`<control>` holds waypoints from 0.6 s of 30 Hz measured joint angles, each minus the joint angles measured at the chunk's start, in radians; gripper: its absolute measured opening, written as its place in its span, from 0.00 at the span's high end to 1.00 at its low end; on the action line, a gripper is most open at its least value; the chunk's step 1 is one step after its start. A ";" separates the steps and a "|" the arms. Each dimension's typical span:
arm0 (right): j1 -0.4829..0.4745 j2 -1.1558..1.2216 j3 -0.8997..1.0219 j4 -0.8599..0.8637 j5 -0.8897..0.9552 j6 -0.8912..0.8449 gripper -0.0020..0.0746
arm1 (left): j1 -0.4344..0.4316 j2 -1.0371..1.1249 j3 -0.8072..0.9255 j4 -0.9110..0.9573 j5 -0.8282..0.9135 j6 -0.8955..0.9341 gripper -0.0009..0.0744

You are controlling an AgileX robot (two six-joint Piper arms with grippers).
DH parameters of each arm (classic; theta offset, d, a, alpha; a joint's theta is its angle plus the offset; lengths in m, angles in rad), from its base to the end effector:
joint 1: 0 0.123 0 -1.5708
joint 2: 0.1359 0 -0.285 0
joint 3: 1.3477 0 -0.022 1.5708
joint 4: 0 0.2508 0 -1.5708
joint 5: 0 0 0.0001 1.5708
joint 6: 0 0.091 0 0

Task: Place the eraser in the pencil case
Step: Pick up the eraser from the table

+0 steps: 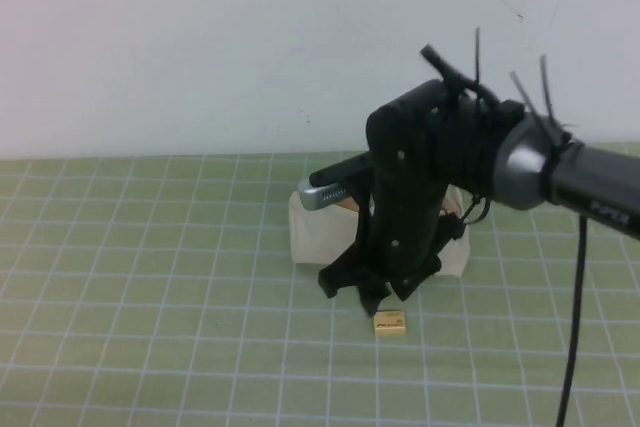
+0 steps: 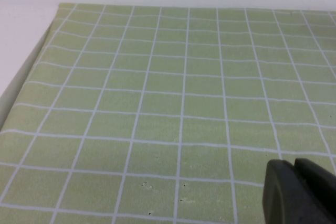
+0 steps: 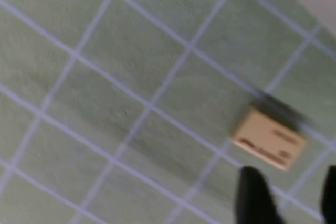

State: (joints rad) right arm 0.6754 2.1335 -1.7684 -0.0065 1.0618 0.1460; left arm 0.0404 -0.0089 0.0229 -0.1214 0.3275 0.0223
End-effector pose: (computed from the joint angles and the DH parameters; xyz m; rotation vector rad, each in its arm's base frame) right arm 0.3525 0.2817 0.2050 -0.7687 2.8218 0.1274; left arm 0.0539 -0.0014 0.1766 -0.0938 1.8208 -0.0725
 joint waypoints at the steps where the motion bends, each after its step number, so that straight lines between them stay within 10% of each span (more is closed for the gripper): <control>1: 0.000 0.011 -0.003 0.007 -0.002 0.044 0.52 | 0.000 0.000 0.000 0.000 0.000 0.000 0.99; 6: -0.001 0.070 -0.007 0.007 -0.004 0.209 0.35 | 0.000 0.000 0.000 0.000 0.000 0.000 0.99; 18: -0.001 0.132 -0.009 -0.013 -0.051 0.325 0.37 | 0.000 0.000 0.000 0.000 0.000 0.000 0.99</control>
State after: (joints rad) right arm 0.6739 2.2653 -1.7772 -0.0196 1.0112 0.4715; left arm 0.0404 -0.0089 0.0229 -0.1214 0.3275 0.0223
